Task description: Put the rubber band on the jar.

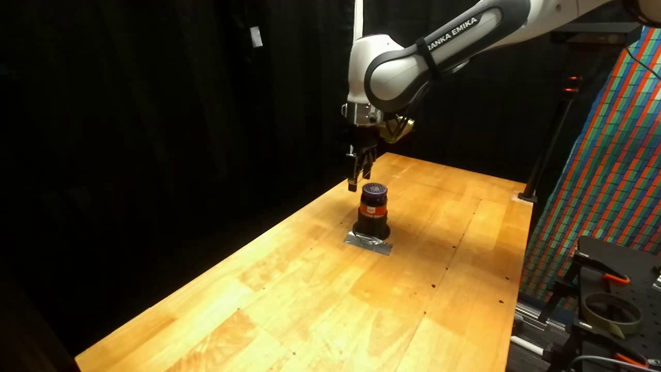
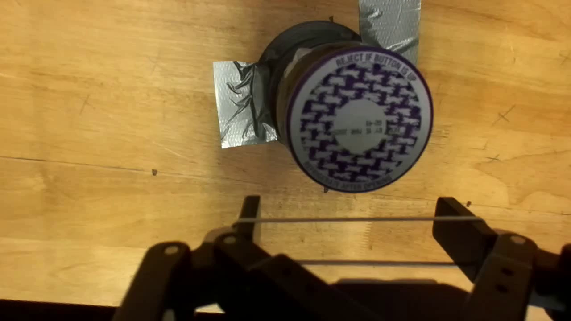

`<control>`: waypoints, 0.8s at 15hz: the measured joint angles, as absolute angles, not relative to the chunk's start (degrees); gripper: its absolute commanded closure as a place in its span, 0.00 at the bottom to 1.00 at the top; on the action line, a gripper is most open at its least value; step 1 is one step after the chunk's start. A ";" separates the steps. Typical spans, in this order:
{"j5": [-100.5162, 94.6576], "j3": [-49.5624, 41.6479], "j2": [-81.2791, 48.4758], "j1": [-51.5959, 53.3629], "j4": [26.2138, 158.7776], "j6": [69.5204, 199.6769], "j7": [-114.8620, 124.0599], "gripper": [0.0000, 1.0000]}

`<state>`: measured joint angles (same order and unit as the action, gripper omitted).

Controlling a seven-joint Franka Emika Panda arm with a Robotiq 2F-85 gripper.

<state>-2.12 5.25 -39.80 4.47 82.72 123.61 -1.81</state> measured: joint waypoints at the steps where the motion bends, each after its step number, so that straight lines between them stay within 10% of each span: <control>1: -2.12 5.04 -41.36 4.56 80.59 121.85 -1.81 0.00; 12: -2.12 4.56 -51.58 5.18 64.02 100.71 -1.93 0.00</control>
